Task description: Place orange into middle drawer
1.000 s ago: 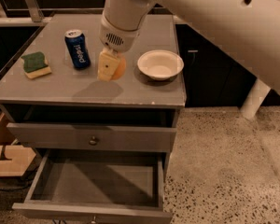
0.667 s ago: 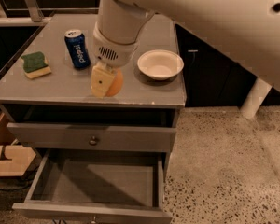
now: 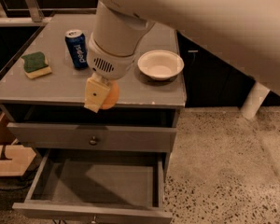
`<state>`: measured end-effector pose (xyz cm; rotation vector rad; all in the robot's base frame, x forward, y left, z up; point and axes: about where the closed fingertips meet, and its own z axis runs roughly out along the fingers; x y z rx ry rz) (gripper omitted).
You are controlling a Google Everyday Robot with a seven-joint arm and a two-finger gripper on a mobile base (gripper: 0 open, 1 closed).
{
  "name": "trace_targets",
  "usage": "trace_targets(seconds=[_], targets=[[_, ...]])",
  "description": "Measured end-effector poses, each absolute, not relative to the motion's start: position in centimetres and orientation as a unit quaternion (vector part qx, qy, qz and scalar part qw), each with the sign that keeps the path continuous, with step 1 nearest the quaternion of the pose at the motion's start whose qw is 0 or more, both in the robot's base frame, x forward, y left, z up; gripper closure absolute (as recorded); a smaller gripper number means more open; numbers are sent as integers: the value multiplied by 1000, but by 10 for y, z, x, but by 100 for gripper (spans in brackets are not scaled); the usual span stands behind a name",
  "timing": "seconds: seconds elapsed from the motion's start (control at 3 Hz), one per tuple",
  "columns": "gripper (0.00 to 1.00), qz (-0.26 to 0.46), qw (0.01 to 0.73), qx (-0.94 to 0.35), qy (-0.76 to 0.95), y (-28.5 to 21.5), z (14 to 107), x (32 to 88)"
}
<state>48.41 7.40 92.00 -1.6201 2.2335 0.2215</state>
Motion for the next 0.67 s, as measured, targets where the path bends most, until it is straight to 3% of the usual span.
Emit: trace_targets(seconds=[0.67], targets=[[100,99,155,-558,809,96,835,463]])
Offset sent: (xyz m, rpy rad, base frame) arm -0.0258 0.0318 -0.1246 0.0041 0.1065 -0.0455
